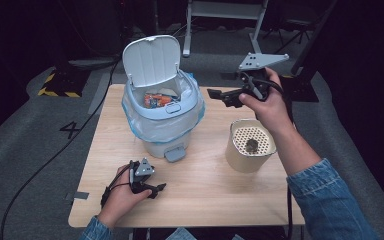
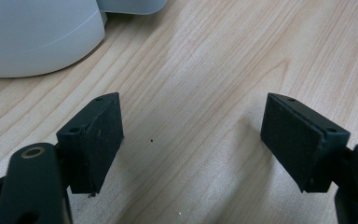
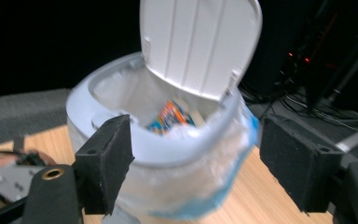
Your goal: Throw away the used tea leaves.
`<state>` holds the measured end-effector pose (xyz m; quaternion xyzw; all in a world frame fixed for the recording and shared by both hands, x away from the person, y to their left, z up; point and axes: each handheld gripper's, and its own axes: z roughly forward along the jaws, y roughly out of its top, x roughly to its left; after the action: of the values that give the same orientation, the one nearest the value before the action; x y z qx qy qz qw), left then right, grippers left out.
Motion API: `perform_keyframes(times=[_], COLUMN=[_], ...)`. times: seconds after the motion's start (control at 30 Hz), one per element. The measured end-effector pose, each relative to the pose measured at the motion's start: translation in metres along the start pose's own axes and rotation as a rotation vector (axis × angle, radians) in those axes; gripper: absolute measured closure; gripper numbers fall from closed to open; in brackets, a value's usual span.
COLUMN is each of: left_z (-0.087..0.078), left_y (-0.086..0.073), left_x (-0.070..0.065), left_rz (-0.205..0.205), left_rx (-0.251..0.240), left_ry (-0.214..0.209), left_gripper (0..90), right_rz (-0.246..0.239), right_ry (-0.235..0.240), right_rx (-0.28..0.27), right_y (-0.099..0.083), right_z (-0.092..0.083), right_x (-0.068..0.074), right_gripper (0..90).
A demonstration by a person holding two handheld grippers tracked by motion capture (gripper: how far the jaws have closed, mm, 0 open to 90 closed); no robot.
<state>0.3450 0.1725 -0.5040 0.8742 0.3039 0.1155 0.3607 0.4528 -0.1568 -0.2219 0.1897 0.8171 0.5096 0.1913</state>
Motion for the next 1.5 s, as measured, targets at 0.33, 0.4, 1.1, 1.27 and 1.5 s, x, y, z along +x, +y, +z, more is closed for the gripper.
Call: perform_keyframes(times=[0.33,0.4,1.1,1.27,1.5], left_z=[0.000,0.000,0.000,0.000,0.000], left_y=[0.000,0.000,0.000,0.000,0.000], left_x=[0.000,0.000,0.000,0.000,0.000], left_rz=[-0.003,-0.005,-0.004,-0.006,-0.006], left_rx=[0.002,0.002,0.002,0.002,0.002], left_ry=[-0.002,-0.003,-0.002,-0.002,-0.002], left_gripper=[21.4,21.4,21.4,21.4,21.4], right_rz=[0.007,0.013,0.146,0.184,0.219], right_ry=[-0.044,-0.051,-0.158,-0.179,-0.177], right_rx=[0.038,0.043,0.108,0.142,0.170], right_y=[-0.029,-0.036,-0.146,-0.173,-0.208], right_z=[-0.041,-0.049,-0.127,-0.138,-0.144], right_x=[-0.013,-0.016,-0.039,-0.038,-0.033], right_gripper=[25.2,25.2,22.7,22.2,21.0])
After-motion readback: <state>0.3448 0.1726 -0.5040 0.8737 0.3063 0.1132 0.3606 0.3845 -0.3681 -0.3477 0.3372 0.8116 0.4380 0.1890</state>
